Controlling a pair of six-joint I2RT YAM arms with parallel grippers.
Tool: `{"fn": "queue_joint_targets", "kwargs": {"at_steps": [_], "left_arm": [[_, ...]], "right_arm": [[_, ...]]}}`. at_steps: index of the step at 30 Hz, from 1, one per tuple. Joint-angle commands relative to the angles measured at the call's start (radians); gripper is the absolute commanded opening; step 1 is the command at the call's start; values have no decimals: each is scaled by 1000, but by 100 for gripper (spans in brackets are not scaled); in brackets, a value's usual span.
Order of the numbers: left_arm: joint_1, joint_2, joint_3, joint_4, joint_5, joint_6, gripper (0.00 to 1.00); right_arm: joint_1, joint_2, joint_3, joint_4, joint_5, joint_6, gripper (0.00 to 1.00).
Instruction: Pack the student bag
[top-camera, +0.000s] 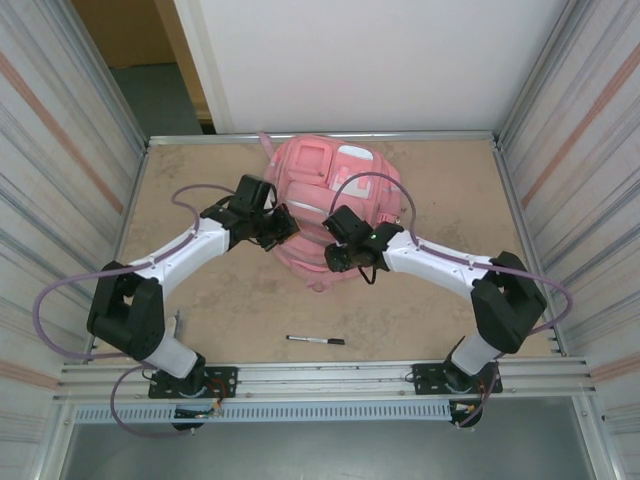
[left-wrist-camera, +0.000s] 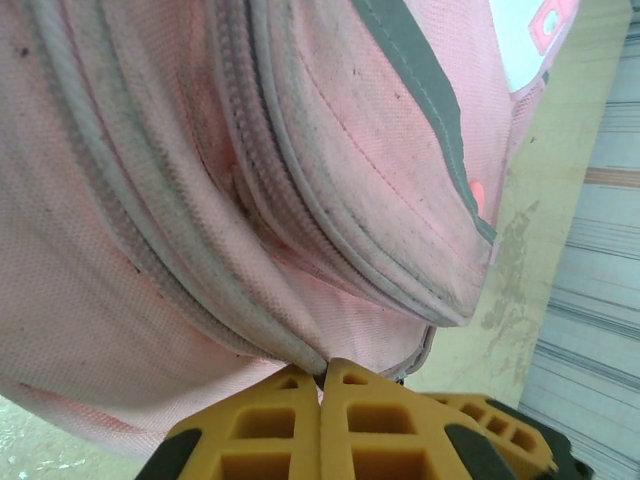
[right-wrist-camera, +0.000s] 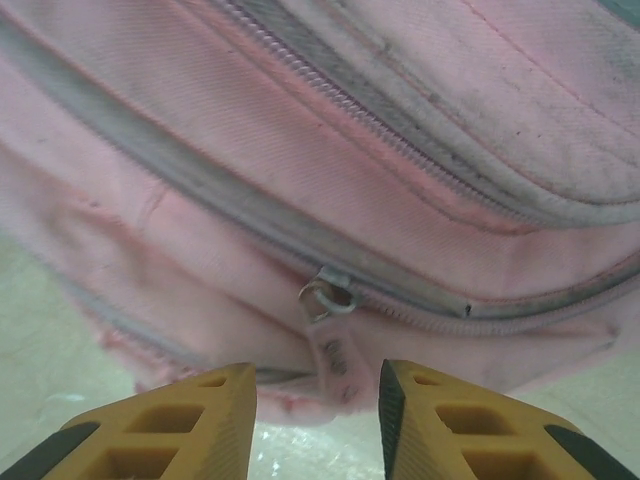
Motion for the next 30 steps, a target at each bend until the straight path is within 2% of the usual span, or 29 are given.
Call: {"fn": "queue_joint_targets", "kwargs": {"at_steps": [1, 3, 8, 14, 18, 26, 28, 30], "left_arm": [[-9, -62, 31, 36, 65, 5, 0], [-9, -66, 26, 43, 69, 4, 0], [-9, -77, 17, 52, 79, 0, 0], [14, -91, 4, 38, 97, 11, 0], [38, -113, -19, 22, 74, 29, 0], [83, -115, -42, -3, 111, 50, 1], [61, -98, -46, -5, 145, 43, 32], [21, -96, -57, -10, 108, 43, 44]], "right_arm": [[2, 35, 36, -23, 58, 31, 36], [3, 55, 42, -13, 43, 37, 36], [11, 72, 54, -12, 56, 53, 22], [2, 9, 17, 5, 46, 68, 11], [-39, -31, -8, 3, -36, 76, 9], [-125, -79, -69, 46, -279, 66, 0], [-126, -90, -82, 74, -317, 48, 0], [-127, -91, -80, 98, -362, 33, 0]]}}
